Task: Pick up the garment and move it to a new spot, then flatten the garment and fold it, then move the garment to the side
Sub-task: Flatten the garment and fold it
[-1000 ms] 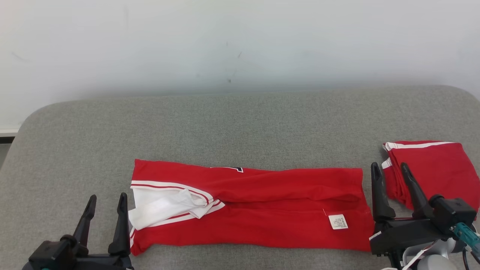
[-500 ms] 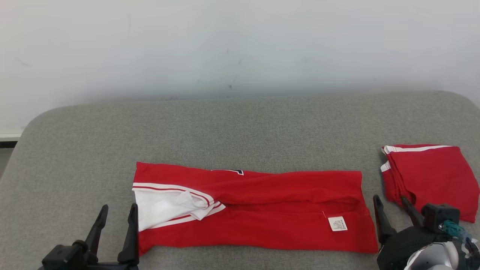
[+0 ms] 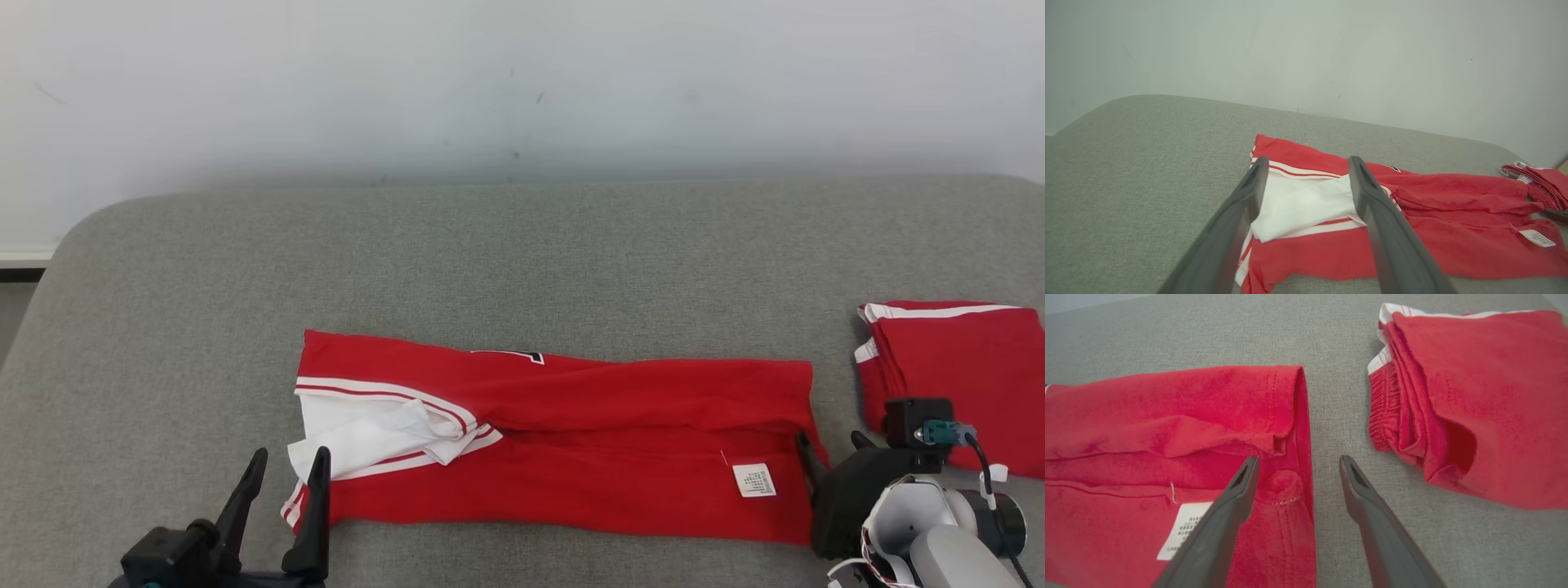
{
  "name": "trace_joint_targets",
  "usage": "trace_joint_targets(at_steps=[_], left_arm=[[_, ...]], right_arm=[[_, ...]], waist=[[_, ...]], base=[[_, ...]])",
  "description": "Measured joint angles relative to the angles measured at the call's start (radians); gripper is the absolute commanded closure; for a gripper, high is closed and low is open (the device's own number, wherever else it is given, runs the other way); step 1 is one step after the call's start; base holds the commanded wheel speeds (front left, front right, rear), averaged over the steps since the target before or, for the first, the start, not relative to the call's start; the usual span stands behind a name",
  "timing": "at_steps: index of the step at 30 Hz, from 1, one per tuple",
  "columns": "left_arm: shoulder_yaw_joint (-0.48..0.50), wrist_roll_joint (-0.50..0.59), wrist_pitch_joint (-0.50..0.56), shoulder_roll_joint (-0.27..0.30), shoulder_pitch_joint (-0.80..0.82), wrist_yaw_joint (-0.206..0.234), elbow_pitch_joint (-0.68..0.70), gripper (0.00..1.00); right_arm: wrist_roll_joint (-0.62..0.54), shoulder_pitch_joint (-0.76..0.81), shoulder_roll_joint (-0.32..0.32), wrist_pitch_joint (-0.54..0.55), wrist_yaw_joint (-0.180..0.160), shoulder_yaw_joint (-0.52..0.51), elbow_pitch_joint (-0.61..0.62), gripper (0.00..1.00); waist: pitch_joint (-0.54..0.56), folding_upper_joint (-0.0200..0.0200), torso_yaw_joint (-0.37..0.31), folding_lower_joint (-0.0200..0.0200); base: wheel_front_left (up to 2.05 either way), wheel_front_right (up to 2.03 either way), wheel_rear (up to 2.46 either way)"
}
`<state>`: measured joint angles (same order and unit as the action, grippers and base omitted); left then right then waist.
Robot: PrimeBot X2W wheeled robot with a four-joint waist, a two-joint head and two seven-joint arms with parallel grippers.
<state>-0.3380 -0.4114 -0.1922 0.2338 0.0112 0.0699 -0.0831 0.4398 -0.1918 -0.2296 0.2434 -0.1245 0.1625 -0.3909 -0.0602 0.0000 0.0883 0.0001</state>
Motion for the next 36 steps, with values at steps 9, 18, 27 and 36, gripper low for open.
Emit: trace_joint_targets(at_steps=[9, 18, 27, 36], left_arm=[[0.001, -0.003, 0.008, -0.001, 0.005, -0.005, -0.012, 0.0], [-0.002, -0.01, 0.016, -0.003, 0.019, -0.01, -0.021, 0.0], [-0.011, -0.011, 0.025, -0.004, 0.019, -0.019, -0.026, 0.0], [-0.02, -0.031, 0.026, -0.008, 0.019, -0.028, -0.035, 0.0]], right_arm=[[-0.001, -0.05, 0.028, 0.066, 0.0, -0.015, -0.07, 0.0], [-0.015, -0.066, 0.038, 0.086, 0.0, -0.041, -0.121, 0.0], [-0.017, -0.107, 0.072, 0.107, 0.0, -0.087, -0.171, 0.0], [-0.018, -0.131, 0.076, 0.163, 0.0, -0.098, -0.201, 0.15]], waist=[[-0.019, 0.0, 0.016, 0.0], [-0.027, 0.0, 0.022, 0.0], [-0.033, 0.0, 0.028, 0.0], [-0.033, 0.0, 0.04, 0.0]], base=[[0.0, 0.0, 0.0], [0.0, 0.0, 0.0], [0.0, 0.0, 0.0], [0.0, 0.0, 0.0]])
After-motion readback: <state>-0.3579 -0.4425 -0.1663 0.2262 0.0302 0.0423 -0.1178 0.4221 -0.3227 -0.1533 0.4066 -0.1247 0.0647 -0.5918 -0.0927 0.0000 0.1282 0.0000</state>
